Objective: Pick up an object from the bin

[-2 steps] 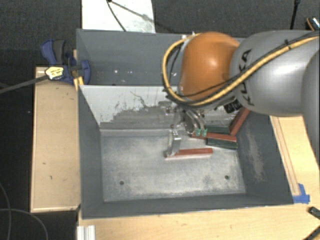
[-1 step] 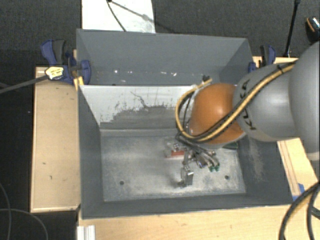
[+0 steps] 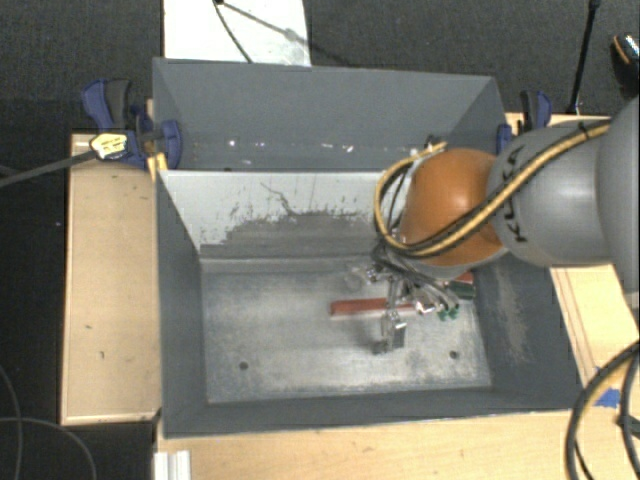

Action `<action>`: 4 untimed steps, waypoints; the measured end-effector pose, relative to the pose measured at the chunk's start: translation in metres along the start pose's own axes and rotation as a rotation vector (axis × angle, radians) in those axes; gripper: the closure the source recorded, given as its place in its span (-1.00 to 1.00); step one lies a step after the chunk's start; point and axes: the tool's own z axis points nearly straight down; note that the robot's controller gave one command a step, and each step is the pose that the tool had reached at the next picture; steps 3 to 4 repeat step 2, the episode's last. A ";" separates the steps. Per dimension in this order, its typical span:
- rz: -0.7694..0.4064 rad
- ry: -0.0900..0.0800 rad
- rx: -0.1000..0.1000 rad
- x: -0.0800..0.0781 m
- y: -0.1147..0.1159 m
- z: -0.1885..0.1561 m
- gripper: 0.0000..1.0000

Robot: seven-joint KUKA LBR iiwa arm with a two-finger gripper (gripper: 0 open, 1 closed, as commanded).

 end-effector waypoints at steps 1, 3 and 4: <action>-0.001 0.002 -0.003 0.000 0.004 -0.001 1.00; -0.631 -0.002 -0.001 0.015 -0.006 -0.143 1.00; -0.631 -0.002 -0.001 0.015 -0.006 -0.143 1.00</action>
Offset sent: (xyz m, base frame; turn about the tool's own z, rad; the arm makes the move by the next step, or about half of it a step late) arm 0.0000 0.0000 0.0000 0.0000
